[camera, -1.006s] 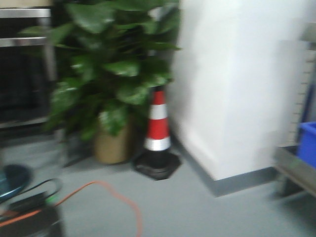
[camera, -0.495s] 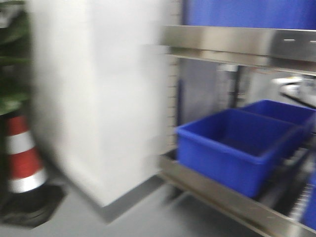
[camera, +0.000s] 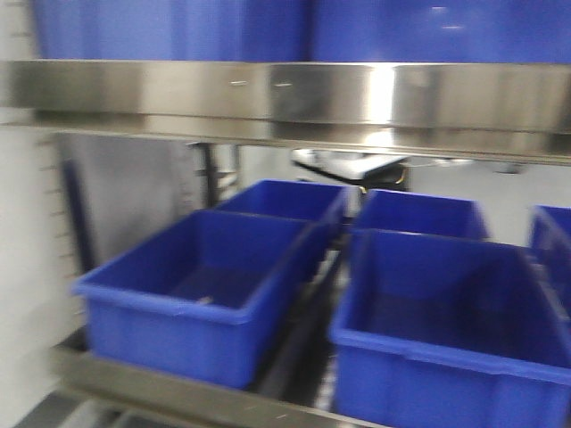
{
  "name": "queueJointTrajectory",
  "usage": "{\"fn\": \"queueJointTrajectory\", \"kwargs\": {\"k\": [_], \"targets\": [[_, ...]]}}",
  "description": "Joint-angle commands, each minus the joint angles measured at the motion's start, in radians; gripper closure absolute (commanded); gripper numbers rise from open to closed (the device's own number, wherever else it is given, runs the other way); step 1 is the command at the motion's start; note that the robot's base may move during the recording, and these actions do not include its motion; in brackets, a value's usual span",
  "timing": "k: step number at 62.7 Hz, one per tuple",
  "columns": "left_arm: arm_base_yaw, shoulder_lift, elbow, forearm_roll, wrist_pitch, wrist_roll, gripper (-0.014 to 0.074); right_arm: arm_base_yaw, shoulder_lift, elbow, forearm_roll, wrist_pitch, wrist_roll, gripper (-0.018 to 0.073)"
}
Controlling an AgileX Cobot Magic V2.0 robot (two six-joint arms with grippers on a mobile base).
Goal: Stack silver trays without gaps
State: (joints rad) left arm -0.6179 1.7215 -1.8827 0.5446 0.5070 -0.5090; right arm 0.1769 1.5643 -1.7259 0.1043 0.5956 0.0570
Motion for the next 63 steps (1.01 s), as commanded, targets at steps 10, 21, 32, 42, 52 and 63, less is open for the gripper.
{"fn": "queueJointTrajectory", "kwargs": {"k": [10,21,32,42,52,63], "targets": [[-0.005,-0.013,-0.006,0.004,-0.050,0.009,0.0615,0.004,-0.010,-0.015,0.001,-0.053,-0.014,0.0638],[-0.005,-0.013,-0.006,0.004,-0.050,0.009,0.0615,0.004,-0.010,-0.015,0.001,-0.053,-0.014,0.0638],[-0.005,-0.013,-0.006,0.004,-0.050,0.009,0.0615,0.004,-0.010,-0.015,0.001,-0.053,-0.014,0.0638],[-0.005,-0.013,-0.006,0.004,-0.050,0.009,0.0615,0.004,-0.010,-0.015,0.001,-0.053,-0.014,0.0638],[-0.005,-0.013,-0.006,0.004,-0.050,0.009,0.0615,0.004,-0.010,-0.015,0.001,-0.053,-0.014,0.0638],[-0.005,-0.013,-0.006,0.004,-0.050,0.009,0.0615,0.004,-0.010,-0.015,0.001,-0.053,-0.014,0.0638]]}}
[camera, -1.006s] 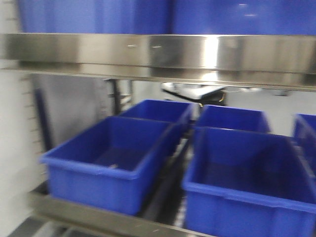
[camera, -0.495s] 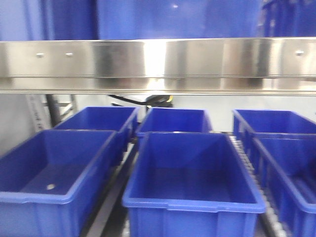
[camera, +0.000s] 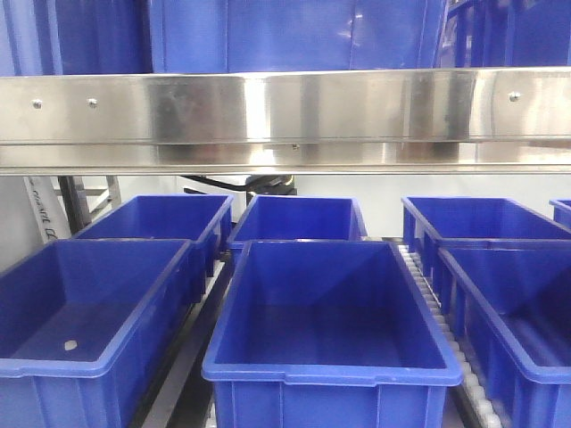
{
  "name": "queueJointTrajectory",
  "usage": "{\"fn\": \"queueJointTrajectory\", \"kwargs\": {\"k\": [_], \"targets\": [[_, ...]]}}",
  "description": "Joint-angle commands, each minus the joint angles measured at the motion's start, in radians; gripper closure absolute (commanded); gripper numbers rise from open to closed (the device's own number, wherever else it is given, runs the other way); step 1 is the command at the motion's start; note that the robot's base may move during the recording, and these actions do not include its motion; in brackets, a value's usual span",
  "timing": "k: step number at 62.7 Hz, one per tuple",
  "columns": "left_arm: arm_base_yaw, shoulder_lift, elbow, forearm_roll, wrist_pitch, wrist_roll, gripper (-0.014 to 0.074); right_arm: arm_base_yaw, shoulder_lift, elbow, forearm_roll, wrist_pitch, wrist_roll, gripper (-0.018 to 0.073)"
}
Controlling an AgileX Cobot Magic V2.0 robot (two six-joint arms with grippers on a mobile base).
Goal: Stack silver trays without gaps
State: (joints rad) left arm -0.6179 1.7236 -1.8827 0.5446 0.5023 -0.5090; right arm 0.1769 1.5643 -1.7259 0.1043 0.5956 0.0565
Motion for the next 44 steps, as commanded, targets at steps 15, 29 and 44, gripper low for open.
{"fn": "queueJointTrajectory", "kwargs": {"k": [15,29,44], "targets": [[-0.004,-0.015,-0.006,0.004,-0.052,0.009,0.0615,0.004,-0.010,-0.015,0.001,-0.053,-0.014,0.0638],[-0.004,-0.015,-0.006,0.004,-0.055,0.009,0.0615,0.004,-0.010,-0.015,0.001,-0.056,-0.014,0.0638],[-0.004,-0.015,-0.006,0.004,-0.071,0.009,0.0615,0.004,-0.008,-0.015,0.001,-0.065,-0.014,0.0638]]}}
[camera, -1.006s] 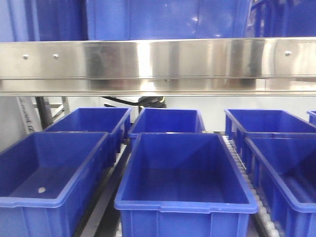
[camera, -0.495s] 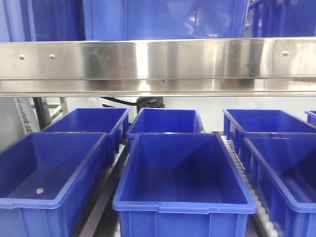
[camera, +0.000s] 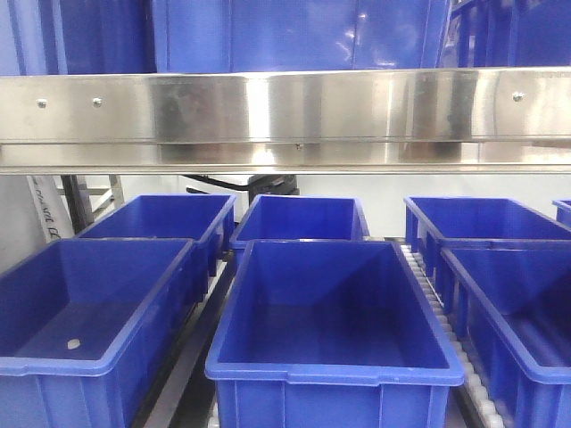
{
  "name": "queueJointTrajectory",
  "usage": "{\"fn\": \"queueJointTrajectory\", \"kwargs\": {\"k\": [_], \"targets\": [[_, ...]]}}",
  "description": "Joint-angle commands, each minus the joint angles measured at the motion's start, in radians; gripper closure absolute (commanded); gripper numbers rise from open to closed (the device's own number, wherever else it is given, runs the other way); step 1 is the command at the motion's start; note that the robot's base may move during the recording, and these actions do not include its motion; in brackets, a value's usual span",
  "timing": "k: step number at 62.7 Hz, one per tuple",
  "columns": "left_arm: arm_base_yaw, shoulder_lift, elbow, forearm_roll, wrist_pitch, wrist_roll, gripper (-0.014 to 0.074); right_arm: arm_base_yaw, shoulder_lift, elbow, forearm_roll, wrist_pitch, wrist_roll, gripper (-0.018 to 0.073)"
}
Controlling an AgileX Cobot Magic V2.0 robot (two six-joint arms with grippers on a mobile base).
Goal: Stack silver trays without gaps
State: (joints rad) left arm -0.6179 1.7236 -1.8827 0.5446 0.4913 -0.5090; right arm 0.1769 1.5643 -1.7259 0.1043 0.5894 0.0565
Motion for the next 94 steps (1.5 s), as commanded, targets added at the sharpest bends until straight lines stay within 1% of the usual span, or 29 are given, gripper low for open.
{"fn": "queueJointTrajectory", "kwargs": {"k": [1,17,36,53,66,71,75,78,80,86,91,94], "targets": [[-0.004,-0.015,-0.006,0.004,-0.060,0.009,0.0615,0.004,-0.006,-0.015,0.001,-0.059,-0.014,0.0638],[0.000,0.005,-0.004,0.018,-0.053,0.009,0.0615,0.004,0.046,-0.015,0.001,-0.045,-0.014,0.0638],[0.018,0.146,-0.004,0.019,0.044,0.009,0.0615,0.004,0.185,-0.017,0.001,-0.017,-0.014,0.0638],[0.018,0.261,-0.004,0.019,0.025,0.009,0.0615,0.004,0.288,-0.017,-0.001,-0.021,-0.014,0.0638],[0.025,0.284,-0.004,0.030,-0.036,0.009,0.0615,0.004,0.336,-0.017,-0.021,-0.025,-0.014,0.0638],[0.030,0.283,-0.004,0.030,-0.046,0.009,0.0596,0.004,0.338,-0.017,-0.023,-0.026,-0.014,0.0638],[0.035,0.283,-0.004,0.027,-0.053,0.009,0.0545,0.004,0.338,-0.017,-0.023,-0.034,-0.014,0.0632],[0.037,0.283,-0.004,0.027,-0.053,0.009,0.0491,0.004,0.338,-0.017,-0.023,-0.038,-0.014,0.0587],[0.037,0.283,-0.004,0.027,-0.055,0.009,0.0437,0.004,0.338,-0.017,-0.023,-0.040,-0.014,0.0545],[0.037,0.283,-0.004,0.027,-0.055,0.009,0.0300,0.004,0.338,-0.017,-0.023,-0.057,-0.014,0.0368],[0.037,0.283,-0.004,0.027,-0.057,0.009,0.0228,0.004,0.338,-0.019,-0.023,-0.067,-0.014,0.0265],[0.037,0.283,-0.004,0.027,-0.057,0.009,0.0206,0.004,0.338,-0.019,-0.023,-0.073,-0.014,0.0246]]}}
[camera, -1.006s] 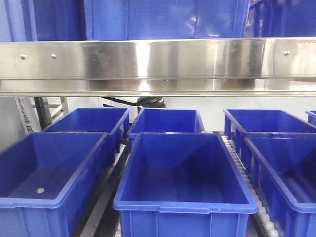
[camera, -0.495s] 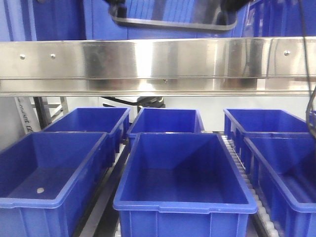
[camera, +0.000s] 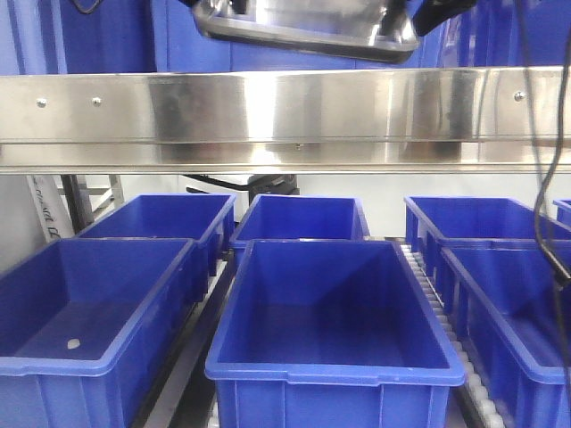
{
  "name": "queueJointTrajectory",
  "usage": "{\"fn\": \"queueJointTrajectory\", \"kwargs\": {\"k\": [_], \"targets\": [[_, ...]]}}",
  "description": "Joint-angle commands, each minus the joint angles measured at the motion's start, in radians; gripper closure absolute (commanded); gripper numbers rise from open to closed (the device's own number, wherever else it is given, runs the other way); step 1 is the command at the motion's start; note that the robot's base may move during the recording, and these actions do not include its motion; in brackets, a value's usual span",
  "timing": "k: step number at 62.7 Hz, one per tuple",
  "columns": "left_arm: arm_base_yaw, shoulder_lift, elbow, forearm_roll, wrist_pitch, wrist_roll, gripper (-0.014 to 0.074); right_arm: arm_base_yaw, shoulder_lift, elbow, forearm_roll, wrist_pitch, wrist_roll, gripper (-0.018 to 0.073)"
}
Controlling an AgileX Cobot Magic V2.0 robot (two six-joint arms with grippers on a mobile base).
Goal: Stack silver trays without gaps
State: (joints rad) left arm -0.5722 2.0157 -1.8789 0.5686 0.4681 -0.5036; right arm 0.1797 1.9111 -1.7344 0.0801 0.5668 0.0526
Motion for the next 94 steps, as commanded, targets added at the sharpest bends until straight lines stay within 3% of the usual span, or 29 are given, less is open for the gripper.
{"fn": "queueJointTrajectory", "kwargs": {"k": [1,20,33,37,41,48,50,54,64,74,86,94], "targets": [[-0.008,-0.009,-0.010,0.002,-0.034,0.004,0.0200,0.002,-0.009,-0.010,0.001,-0.053,-0.010,0.0245],[-0.008,-0.058,-0.012,0.002,-0.032,0.002,0.0195,0.002,-0.055,-0.012,0.001,-0.061,-0.010,0.0252],[-0.008,-0.196,-0.041,0.002,0.009,0.002,0.0230,0.002,-0.183,-0.059,-0.001,0.010,-0.010,0.0258],[-0.008,-0.251,-0.046,0.002,0.038,0.002,0.0278,0.002,-0.233,-0.061,-0.001,0.025,-0.010,0.0300],[-0.008,-0.310,-0.046,0.001,0.088,0.002,0.0374,0.002,-0.304,-0.059,-0.005,0.031,-0.010,0.0401],[-0.042,-0.429,-0.046,0.001,0.180,0.080,0.0645,0.002,-0.431,-0.059,-0.011,0.049,-0.053,0.0617],[-0.058,-0.463,-0.046,0.001,0.192,0.106,0.0611,0.002,-0.461,-0.058,-0.011,0.059,-0.072,0.0664],[-0.085,-0.524,-0.046,0.003,0.203,0.127,0.0594,0.002,-0.544,-0.036,-0.011,0.056,-0.075,0.0629],[-0.125,-0.675,0.004,0.044,0.186,0.136,0.0605,0.002,-0.755,0.112,-0.035,-0.005,-0.087,0.0638],[-0.125,-0.848,0.213,0.046,0.131,0.134,0.0605,0.002,-1.009,0.372,-0.035,-0.090,-0.088,0.0638],[-0.120,-1.171,0.656,0.048,-0.069,0.075,0.0605,0.002,-1.306,0.662,-0.033,-0.147,-0.088,0.0638],[-0.120,-1.394,0.898,0.048,-0.097,0.075,0.0605,0.002,-1.429,0.778,-0.011,-0.141,-0.088,0.0638]]}}
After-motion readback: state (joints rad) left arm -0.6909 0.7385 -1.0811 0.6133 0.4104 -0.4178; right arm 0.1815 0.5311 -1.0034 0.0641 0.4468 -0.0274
